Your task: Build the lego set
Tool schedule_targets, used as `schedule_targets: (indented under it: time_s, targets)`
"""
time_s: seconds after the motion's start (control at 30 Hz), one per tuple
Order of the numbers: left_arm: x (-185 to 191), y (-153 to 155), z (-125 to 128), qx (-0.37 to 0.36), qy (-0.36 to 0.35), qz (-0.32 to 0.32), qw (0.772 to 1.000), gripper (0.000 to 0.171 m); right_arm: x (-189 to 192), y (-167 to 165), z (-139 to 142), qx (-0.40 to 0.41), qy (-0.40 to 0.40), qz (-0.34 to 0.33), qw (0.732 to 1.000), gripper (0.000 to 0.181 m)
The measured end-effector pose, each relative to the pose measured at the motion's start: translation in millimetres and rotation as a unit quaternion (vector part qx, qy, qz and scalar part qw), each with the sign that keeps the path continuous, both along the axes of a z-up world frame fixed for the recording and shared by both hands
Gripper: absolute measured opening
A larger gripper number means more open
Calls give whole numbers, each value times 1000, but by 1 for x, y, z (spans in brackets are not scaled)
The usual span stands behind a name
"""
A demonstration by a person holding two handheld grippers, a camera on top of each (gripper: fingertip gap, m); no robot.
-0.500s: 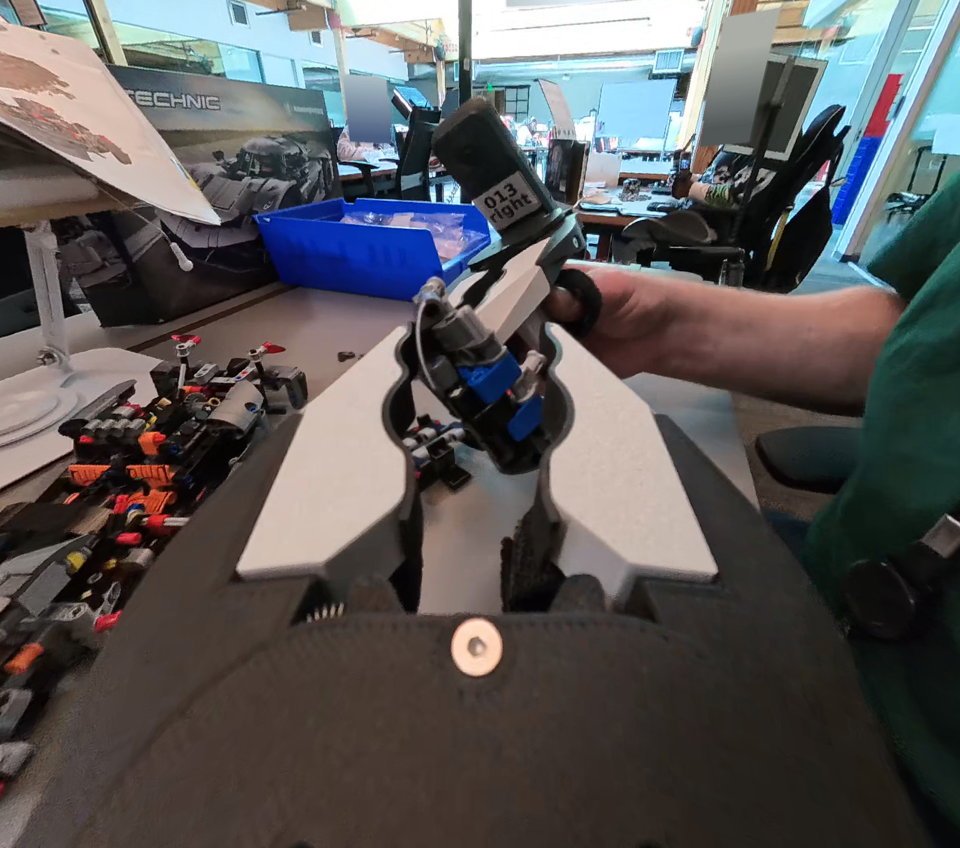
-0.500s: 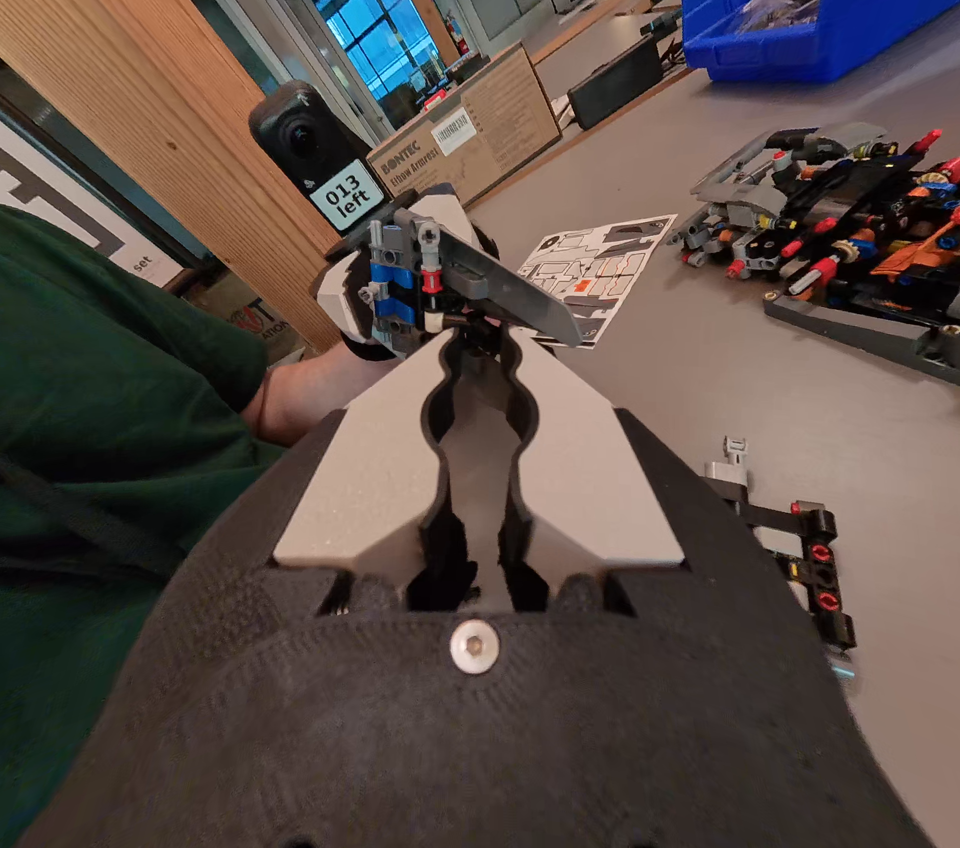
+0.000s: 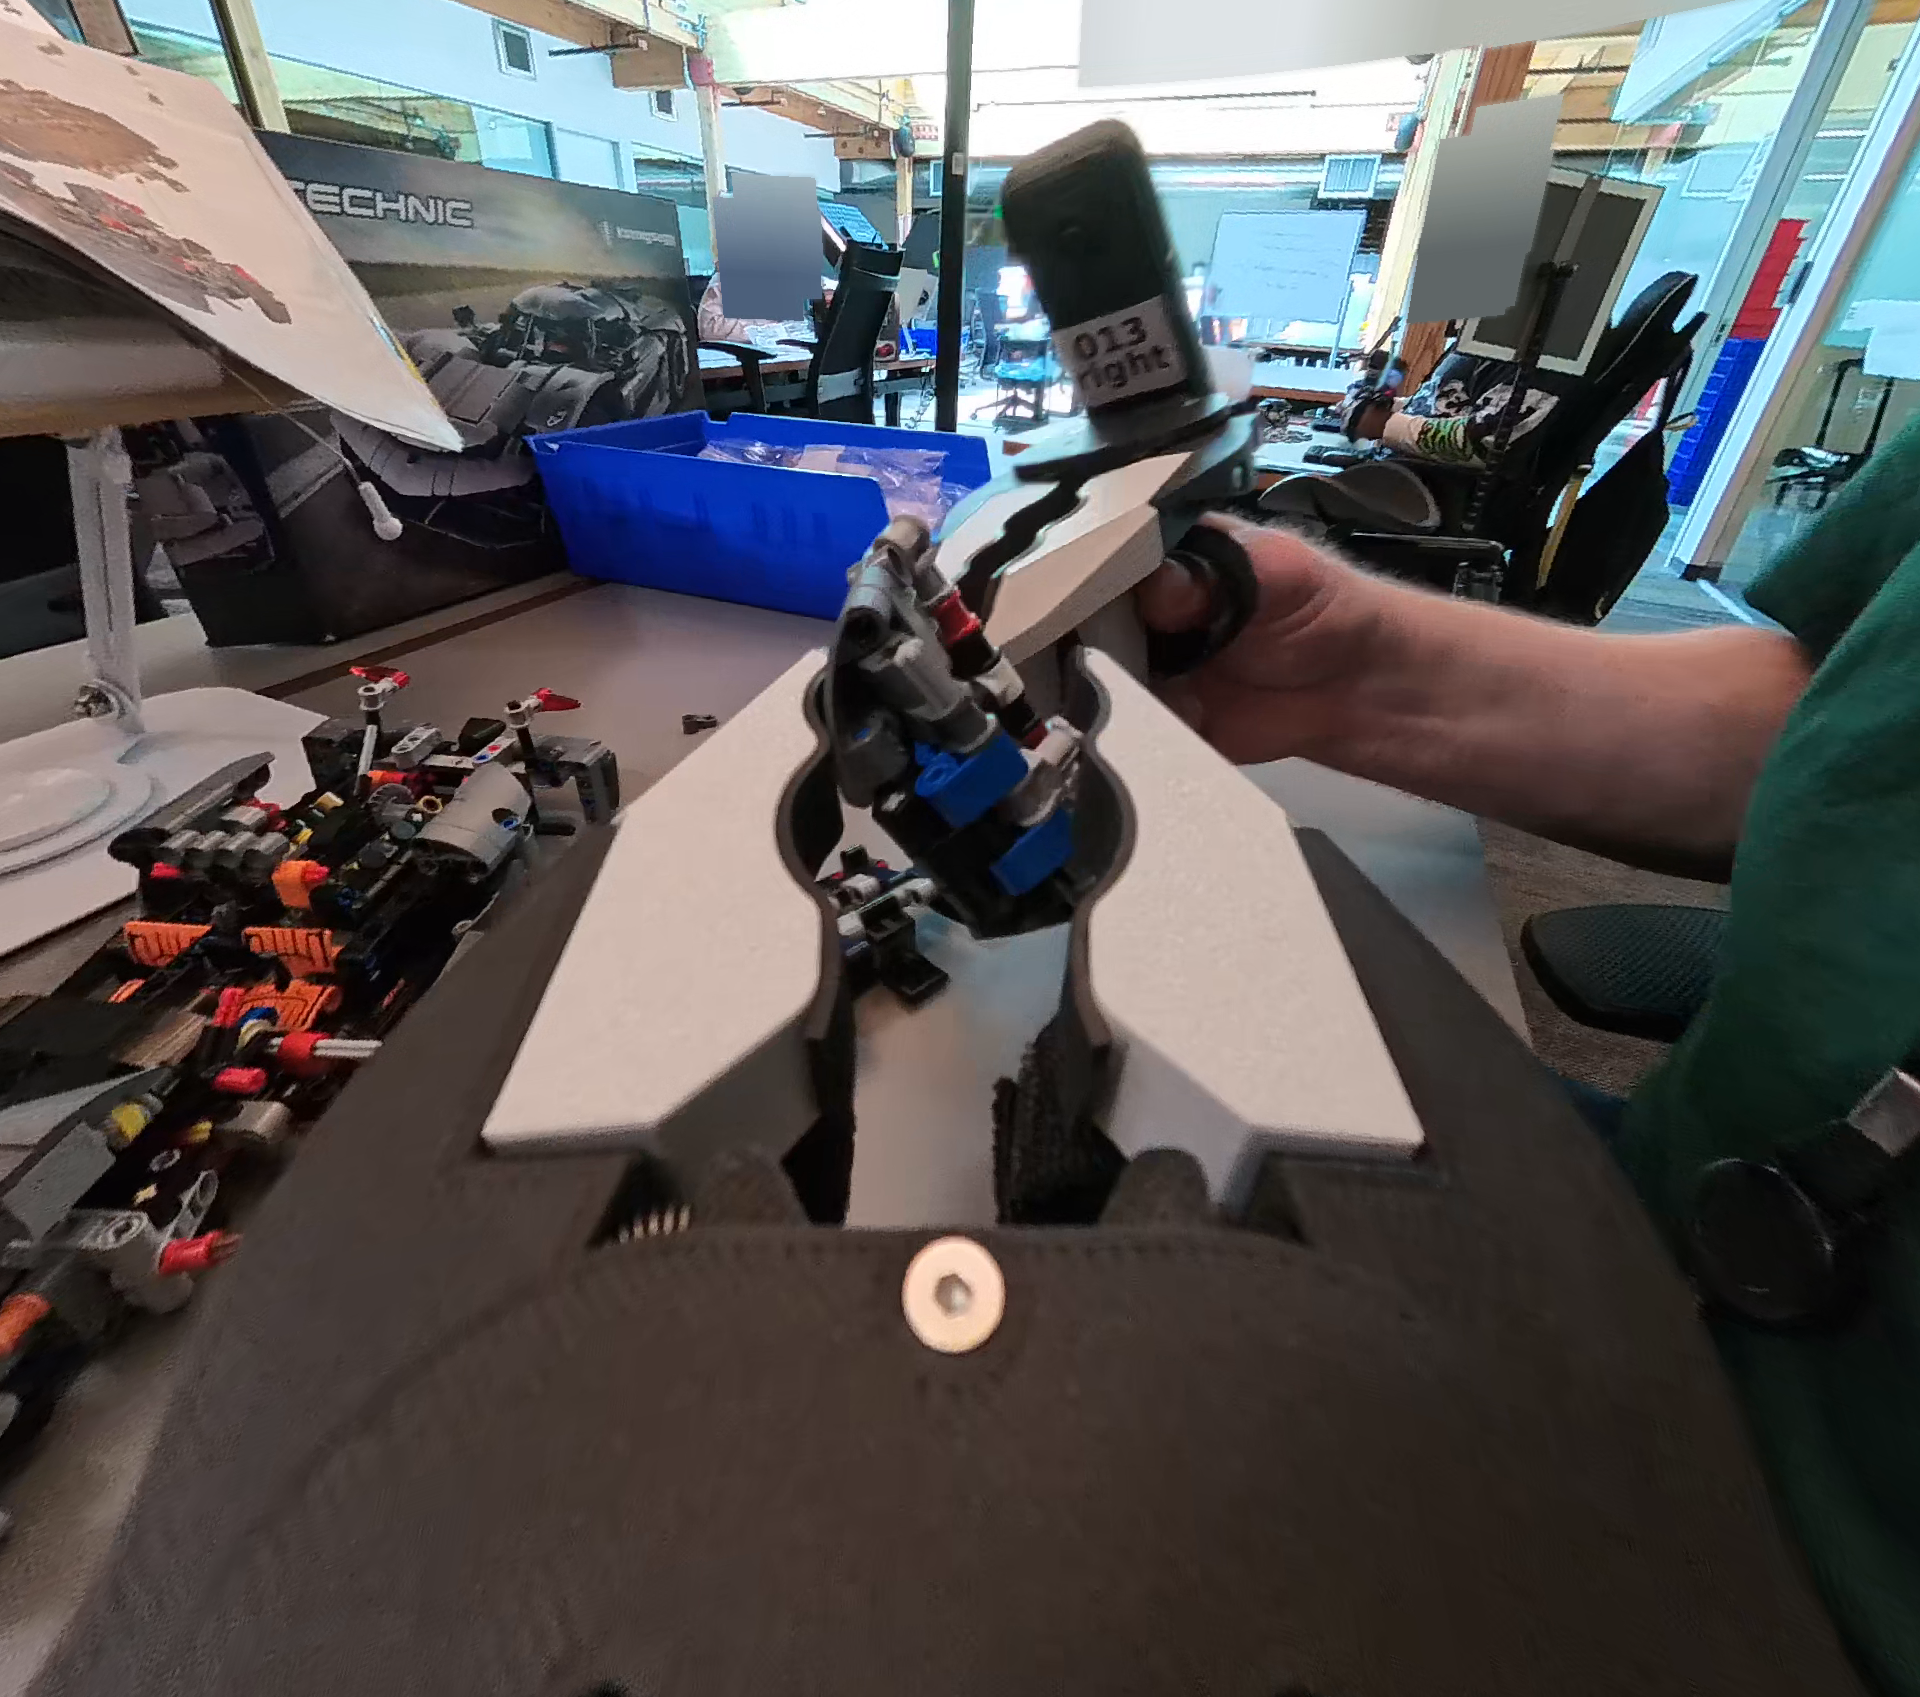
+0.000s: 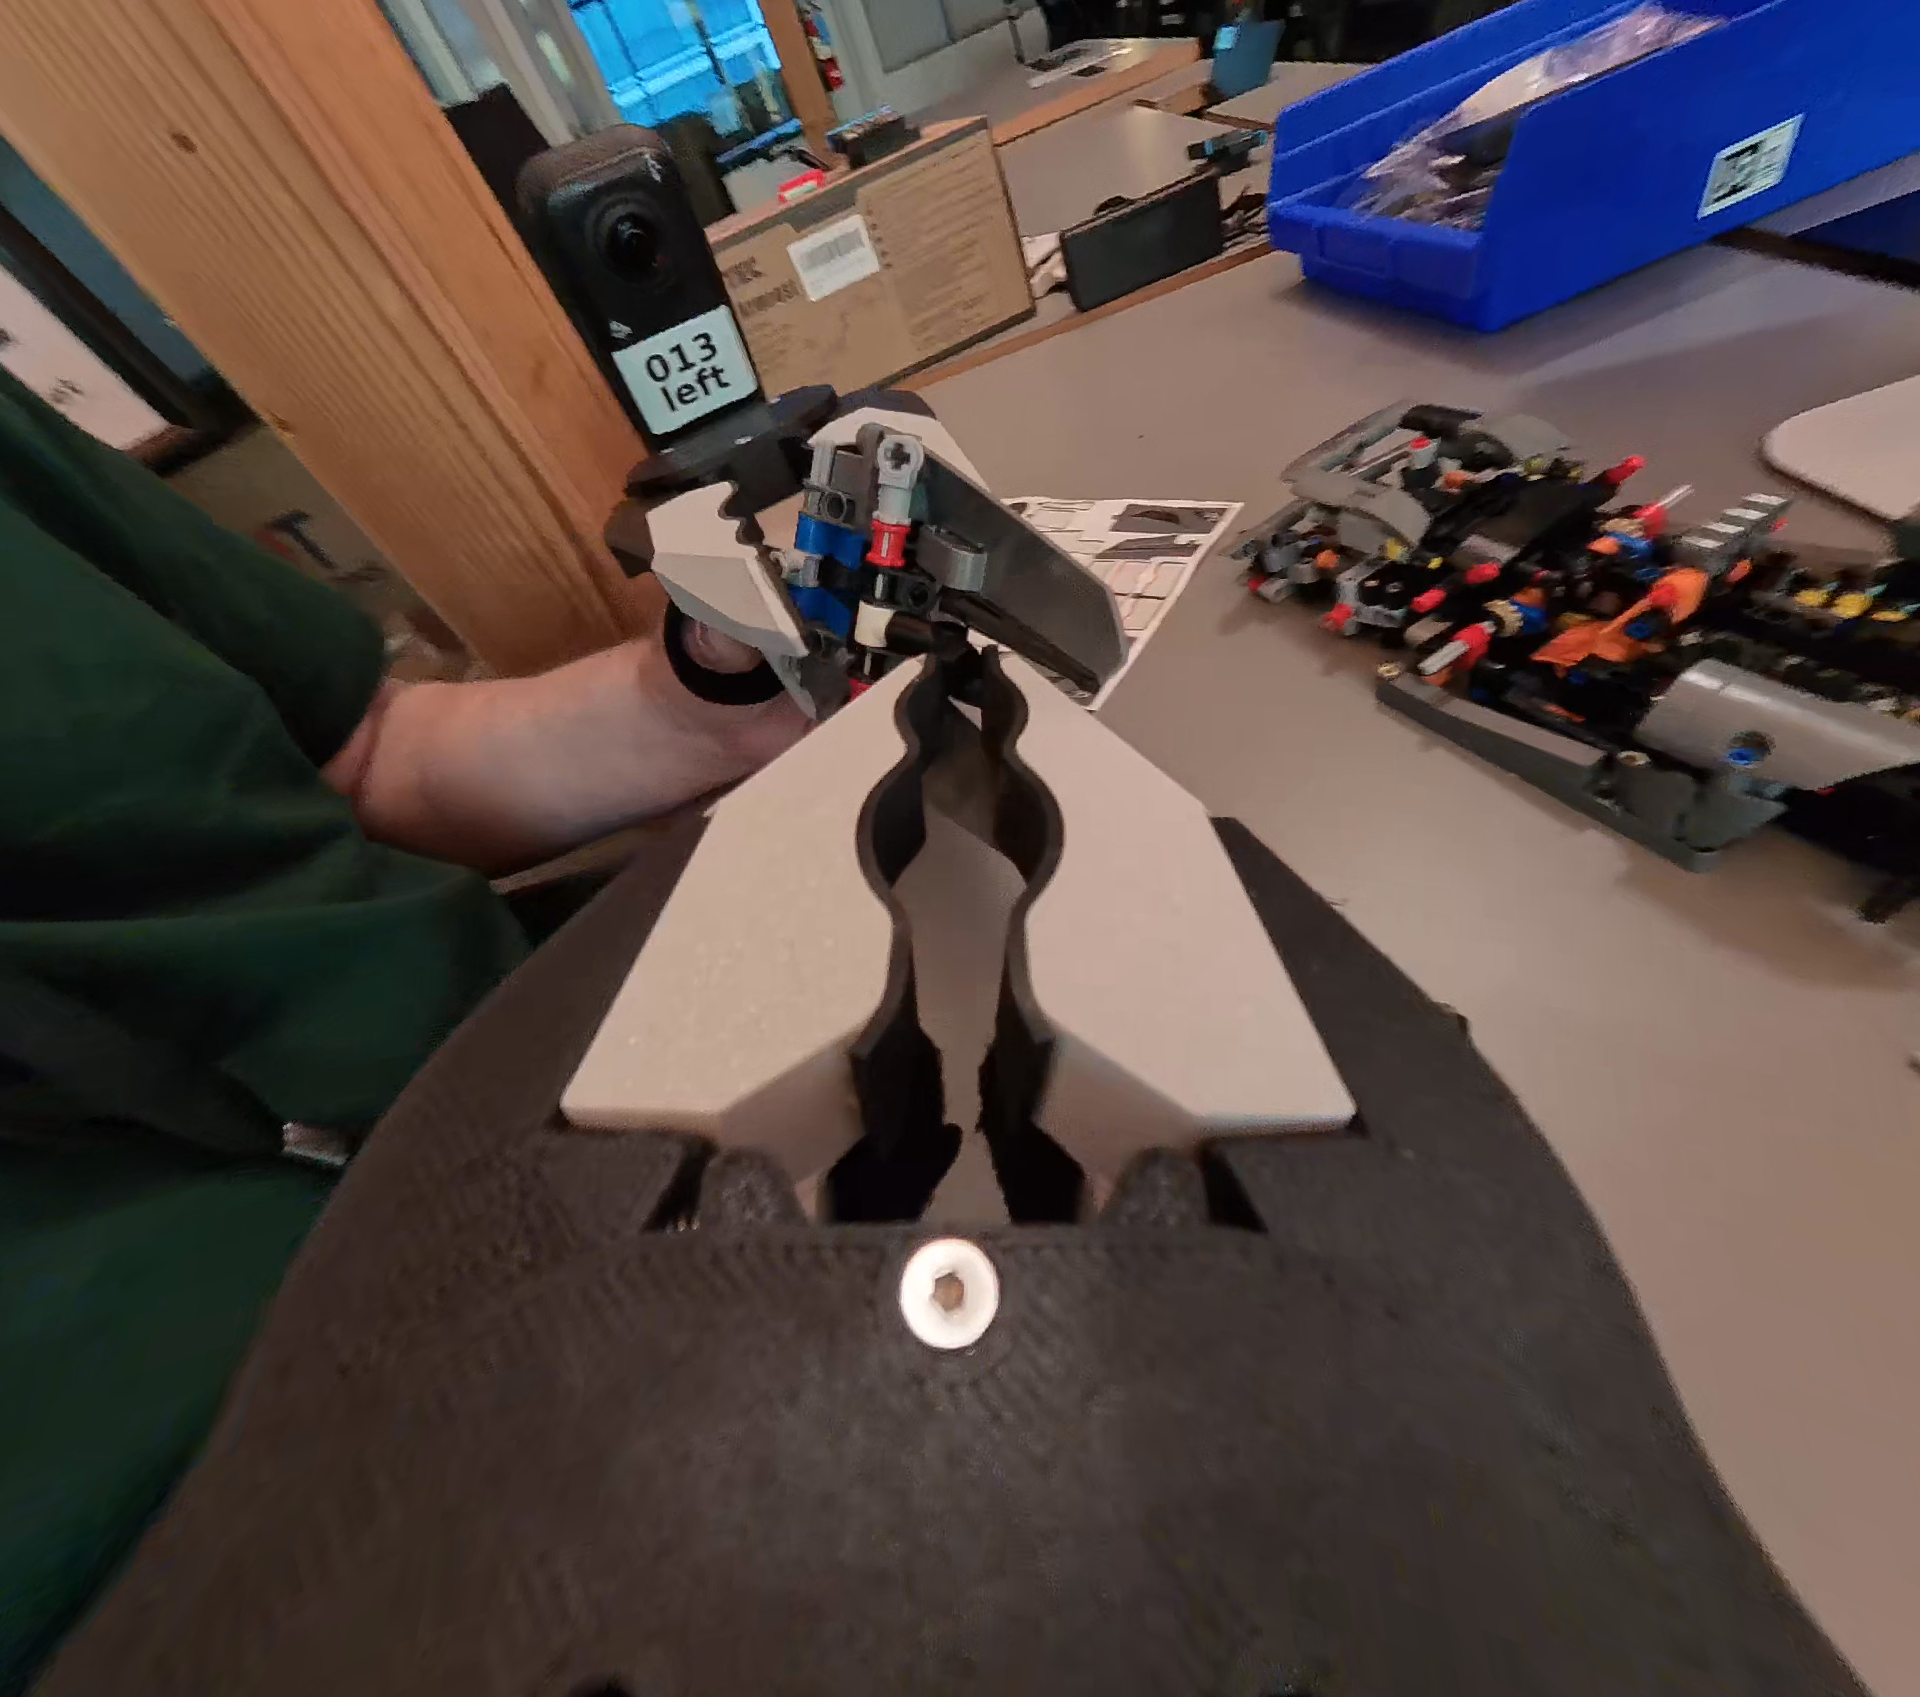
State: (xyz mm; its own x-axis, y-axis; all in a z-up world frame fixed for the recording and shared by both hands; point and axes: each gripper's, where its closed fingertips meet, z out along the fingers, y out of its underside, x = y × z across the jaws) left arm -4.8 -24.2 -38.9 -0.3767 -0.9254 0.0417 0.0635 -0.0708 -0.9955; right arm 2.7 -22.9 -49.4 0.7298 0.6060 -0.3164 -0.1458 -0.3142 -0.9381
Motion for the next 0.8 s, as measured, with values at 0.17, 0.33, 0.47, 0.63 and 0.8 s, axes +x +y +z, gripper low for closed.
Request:
schedule_targets:
  time_s: [0.17,0.33,0.47,0.63,0.8]
  targets:
    - [2,3,-1,5,3,16,1000,38,2,-1,5,25,-82,-54,995,4]
    - [4,4,-4,-7,8,20,1000,38,3,-3,11,46,-175,-103,978,5]
    - [6,4,-5,-2,15,31,999,38,5,-3,9,58,-236,-125,962,5]
    - [13,6,-20,22,52,57,997,23,-1,-5,19,97,-295,-145,940,0]
    - [15,7,-21,1,56,51,997,22,4,-2,16,86,-283,-155,943,0]
